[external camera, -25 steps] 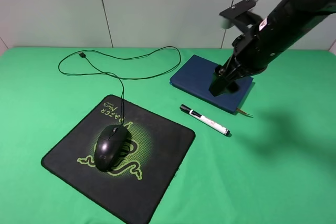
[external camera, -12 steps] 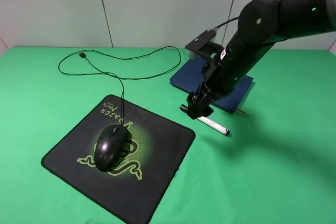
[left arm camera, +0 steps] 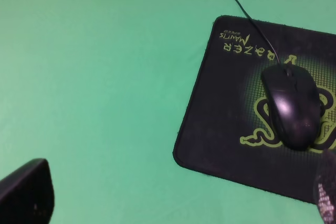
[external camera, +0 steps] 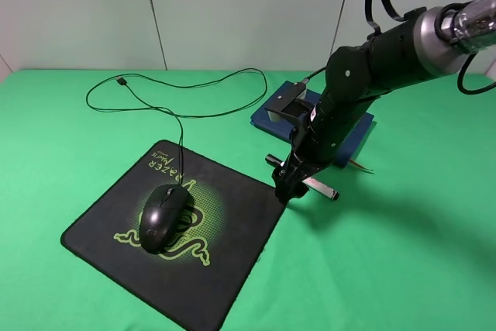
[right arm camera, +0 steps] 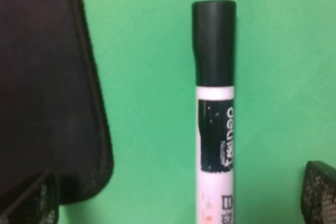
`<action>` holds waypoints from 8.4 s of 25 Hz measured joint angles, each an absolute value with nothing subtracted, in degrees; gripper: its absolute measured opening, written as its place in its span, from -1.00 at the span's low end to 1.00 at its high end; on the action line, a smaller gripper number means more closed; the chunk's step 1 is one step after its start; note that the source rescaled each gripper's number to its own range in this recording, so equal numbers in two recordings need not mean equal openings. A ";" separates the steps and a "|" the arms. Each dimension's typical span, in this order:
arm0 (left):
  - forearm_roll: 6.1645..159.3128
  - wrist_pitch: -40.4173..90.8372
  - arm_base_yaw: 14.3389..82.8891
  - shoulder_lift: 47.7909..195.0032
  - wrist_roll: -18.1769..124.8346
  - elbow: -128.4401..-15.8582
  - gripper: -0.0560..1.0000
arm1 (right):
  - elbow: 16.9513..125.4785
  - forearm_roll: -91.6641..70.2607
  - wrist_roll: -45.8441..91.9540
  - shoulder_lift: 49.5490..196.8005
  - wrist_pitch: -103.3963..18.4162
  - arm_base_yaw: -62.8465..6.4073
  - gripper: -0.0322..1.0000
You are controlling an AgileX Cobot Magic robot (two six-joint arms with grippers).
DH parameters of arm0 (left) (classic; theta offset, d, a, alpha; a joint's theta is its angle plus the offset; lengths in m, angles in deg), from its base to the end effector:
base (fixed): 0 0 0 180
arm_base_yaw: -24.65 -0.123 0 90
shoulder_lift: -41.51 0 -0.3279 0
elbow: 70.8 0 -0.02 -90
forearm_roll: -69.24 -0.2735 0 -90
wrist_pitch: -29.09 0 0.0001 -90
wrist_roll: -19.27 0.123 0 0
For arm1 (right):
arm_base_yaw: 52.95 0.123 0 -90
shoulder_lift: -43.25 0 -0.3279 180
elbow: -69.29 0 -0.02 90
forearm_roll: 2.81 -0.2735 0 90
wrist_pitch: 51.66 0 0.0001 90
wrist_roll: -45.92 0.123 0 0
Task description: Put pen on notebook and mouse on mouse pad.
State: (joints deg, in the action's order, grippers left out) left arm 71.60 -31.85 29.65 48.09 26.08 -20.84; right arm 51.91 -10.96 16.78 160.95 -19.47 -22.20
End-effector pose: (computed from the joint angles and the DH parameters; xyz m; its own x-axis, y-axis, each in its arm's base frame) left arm 0.0000 -0.0045 0.2713 -0.4454 0.1380 -0.8846 0.1637 0.9840 0.0710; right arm 0.3280 0.2060 0.1142 -0.5768 -0.7821 -0.2359 -0.8023 0.5967 -0.0169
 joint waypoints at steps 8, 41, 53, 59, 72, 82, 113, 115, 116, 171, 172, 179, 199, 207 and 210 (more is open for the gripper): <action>71.60 -31.85 29.65 48.09 26.08 -20.84 1.00 | 51.91 -10.59 16.78 161.67 -22.36 -22.20 0.98; 71.60 -31.85 29.65 48.09 26.08 -20.84 1.00 | 52.14 -2.81 22.97 162.68 -21.74 -22.20 -0.78; 71.60 -31.85 29.65 48.09 26.08 -20.84 1.00 | 54.07 -2.81 23.44 162.68 -17.60 -22.20 -0.93; 71.60 -31.85 29.65 48.09 26.08 -20.84 1.00 | 60.27 -2.81 23.85 160.53 -8.80 -22.20 -0.93; 71.60 -31.85 29.65 48.09 26.08 -20.84 1.00 | 77.46 -2.81 24.85 162.06 4.58 -25.62 -0.93; 71.60 -31.85 29.65 48.09 26.08 -20.84 1.00 | 88.05 -2.81 22.31 172.69 5.14 -29.03 -0.93; 71.60 -31.85 29.65 48.09 26.08 -20.84 1.00 | 89.51 -1.07 22.36 177.71 3.28 -31.32 0.91; 71.60 -31.85 29.65 48.09 26.08 -20.84 1.00 | 89.51 -1.07 22.36 177.71 3.28 -31.32 0.97; 71.60 -31.85 29.65 48.09 26.08 -20.84 1.00 | 89.51 -1.07 22.36 177.71 3.28 -31.32 0.99; 71.60 -31.85 29.65 48.09 26.08 -20.84 1.00 | 89.68 -1.02 37.08 142.90 18.20 -31.32 1.00; 71.60 -31.85 29.65 48.09 26.08 -20.84 1.00 | 89.68 -1.02 37.15 141.32 18.24 -31.32 1.00; 71.60 -31.85 29.65 48.09 26.08 -20.84 1.00 | 83.22 -2.36 38.40 126.60 18.06 -31.32 1.00; 71.60 -31.85 29.65 48.09 26.08 -20.84 1.00 | 40.67 -2.81 40.72 79.18 18.74 -31.32 1.00; 71.60 -31.85 29.65 48.09 26.08 -20.84 1.00 | 32.22 -3.59 44.86 66.91 18.70 -32.42 1.00; 71.60 -31.85 29.65 48.09 26.08 -20.84 1.00 | 28.53 -3.59 44.94 63.67 17.34 -35.77 1.00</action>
